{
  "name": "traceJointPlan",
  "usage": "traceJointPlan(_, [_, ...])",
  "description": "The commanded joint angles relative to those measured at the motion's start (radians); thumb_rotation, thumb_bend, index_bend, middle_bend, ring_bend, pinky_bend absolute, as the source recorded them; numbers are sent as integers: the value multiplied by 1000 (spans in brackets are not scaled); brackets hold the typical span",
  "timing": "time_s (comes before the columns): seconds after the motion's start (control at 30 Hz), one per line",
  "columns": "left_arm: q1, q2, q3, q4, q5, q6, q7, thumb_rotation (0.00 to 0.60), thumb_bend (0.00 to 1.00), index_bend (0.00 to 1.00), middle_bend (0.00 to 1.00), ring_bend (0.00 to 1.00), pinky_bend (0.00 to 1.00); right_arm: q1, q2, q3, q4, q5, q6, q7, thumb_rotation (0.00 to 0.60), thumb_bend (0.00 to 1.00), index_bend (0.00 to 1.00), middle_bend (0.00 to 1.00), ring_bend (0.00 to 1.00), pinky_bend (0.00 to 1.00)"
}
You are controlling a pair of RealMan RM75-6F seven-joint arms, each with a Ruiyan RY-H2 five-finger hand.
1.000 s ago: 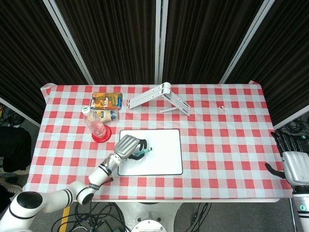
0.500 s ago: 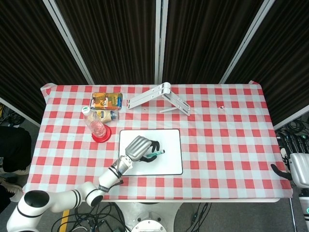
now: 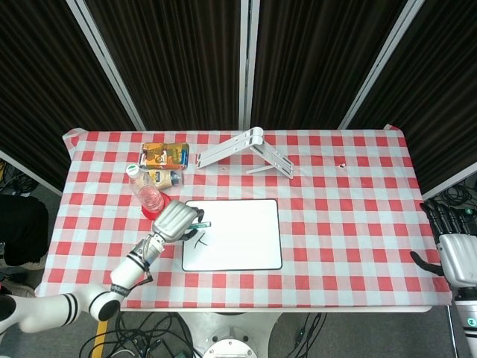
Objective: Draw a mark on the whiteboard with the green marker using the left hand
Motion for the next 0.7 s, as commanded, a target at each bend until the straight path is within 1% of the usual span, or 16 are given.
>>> traceJointPlan(0.03, [26, 86, 45, -108, -208, -10, 319, 600, 422, 529, 562, 674, 878, 0, -4, 0, 4, -2, 1, 5, 600, 101, 0, 0, 0, 0])
traceJointPlan(0.13, [21, 85, 49, -118, -292, -2, 403, 600, 424, 527, 556, 665, 876, -1, -7, -2, 9, 1, -1, 11, 600, 101, 0, 0, 0, 0])
traceJointPlan(0.27, [16, 81, 55, -115, -370, 0, 453, 600, 424, 506, 534, 646, 865, -5, -8, -3, 13, 4, 2, 12, 600, 101, 0, 0, 0, 0])
traceJointPlan(0.3, [14, 77, 59, -109, -392, 1, 466, 600, 420, 482, 521, 639, 860, -5, -7, -3, 12, 5, 3, 11, 600, 101, 0, 0, 0, 0])
traceJointPlan(0.37, [9, 74, 64, -106, -434, -3, 491, 600, 388, 378, 477, 602, 837, -6, -6, -3, 10, 5, 4, 10, 600, 101, 0, 0, 0, 0])
traceJointPlan(0.47, [3, 72, 65, -123, -484, 12, 516, 600, 317, 219, 378, 497, 797, -7, -4, -3, 3, 3, 8, 4, 600, 101, 0, 0, 0, 0])
traceJointPlan(0.53, [9, 77, 63, -148, -488, 41, 514, 600, 232, 140, 298, 420, 759, -9, -2, -2, -1, 4, 11, 0, 600, 101, 0, 0, 0, 0])
traceJointPlan(0.6, [31, 97, 58, -197, -459, 90, 476, 600, 190, 113, 253, 377, 721, -12, 2, -2, -7, 5, 16, -7, 600, 101, 0, 0, 0, 0])
traceJointPlan(0.7, [85, 162, 60, -274, -363, 176, 380, 600, 171, 101, 218, 333, 651, -19, 8, -1, -14, 11, 25, -13, 600, 101, 0, 0, 0, 0])
